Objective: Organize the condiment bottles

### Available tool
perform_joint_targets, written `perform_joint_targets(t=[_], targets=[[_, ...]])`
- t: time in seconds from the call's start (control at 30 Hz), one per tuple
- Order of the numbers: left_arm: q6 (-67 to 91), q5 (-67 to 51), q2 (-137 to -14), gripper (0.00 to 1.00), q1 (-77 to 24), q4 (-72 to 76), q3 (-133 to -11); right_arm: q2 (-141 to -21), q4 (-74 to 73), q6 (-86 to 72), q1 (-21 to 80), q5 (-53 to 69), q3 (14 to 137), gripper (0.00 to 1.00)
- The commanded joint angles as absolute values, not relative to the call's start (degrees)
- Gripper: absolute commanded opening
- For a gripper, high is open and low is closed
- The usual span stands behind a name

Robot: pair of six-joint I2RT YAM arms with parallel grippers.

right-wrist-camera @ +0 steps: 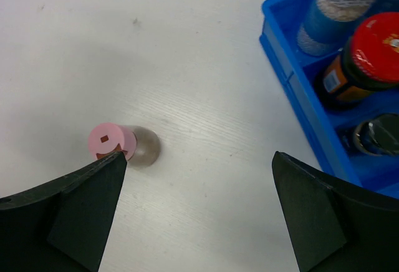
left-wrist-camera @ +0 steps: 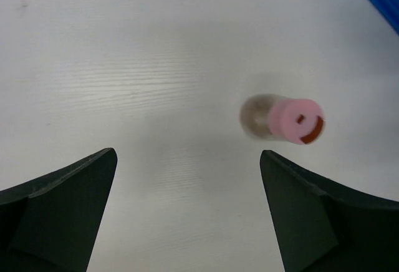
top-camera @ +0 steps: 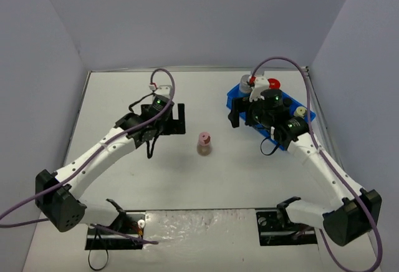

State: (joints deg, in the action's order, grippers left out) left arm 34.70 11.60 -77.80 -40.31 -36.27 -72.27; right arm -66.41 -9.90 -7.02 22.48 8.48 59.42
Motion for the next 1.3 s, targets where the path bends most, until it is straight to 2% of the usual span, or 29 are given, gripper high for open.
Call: perform_joint_targets(t=[0.0, 0.27, 0.5, 0.63, 0.77, 0.87, 0.9, 0.93, 1.0, 1.13, 1.27], targets=[[32.7, 13.3, -66.3, 0.97, -32.1, -34.2, -64.2, -72.3, -9.2, -3.4, 30.2, 7.0, 64.4, 1.00], [26.9, 11.2, -49.8, 0.97, -19.7, -35.1, -52.9, -85.8, -10.3, -0.6, 38.6, 10.2, 69.3, 1.00], [24.5, 9.0, -44.5, 0.97, -14.9, -32.1, -45.8, -92.7, -10.9, 1.2, 42.0, 9.4, 70.8, 1.00], [23.9, 7.7, -43.8, 0.97, -14.6, -28.9, -43.6, -95.0, -11.7, 2.1, 42.7, 9.0, 71.3, 0.93], [23.0, 7.5, -45.2, 0.97, -13.9, -27.6, -43.7, -96.8, -11.8, 2.4, 43.2, 8.8, 71.2, 0.81], [22.5, 6.6, -46.6, 0.97, -13.6, -25.9, -43.6, -97.5, -11.7, 2.3, 43.4, 8.1, 71.0, 0.66], [22.4, 6.5, -46.8, 0.97, -13.4, -25.4, -43.6, -97.6, -11.7, 2.3, 43.4, 7.7, 71.0, 0.64], [22.4, 6.0, -47.2, 0.97, -13.3, -24.5, -43.6, -97.5, -11.7, 2.3, 43.4, 7.2, 70.9, 0.59], [22.2, 5.3, -48.1, 0.97, -12.9, -22.9, -43.7, -97.1, -11.7, 2.2, 43.3, 6.0, 70.7, 0.43], [21.5, 4.6, -49.7, 0.97, -12.4, -21.2, -44.2, -95.6, -11.6, 1.6, 43.3, 2.7, 70.3, 0.23], [21.4, 3.5, -51.1, 0.97, -11.8, -19.5, -44.3, -90.7, -11.8, 0.2, 41.0, 0.2, 68.7, 0.13]])
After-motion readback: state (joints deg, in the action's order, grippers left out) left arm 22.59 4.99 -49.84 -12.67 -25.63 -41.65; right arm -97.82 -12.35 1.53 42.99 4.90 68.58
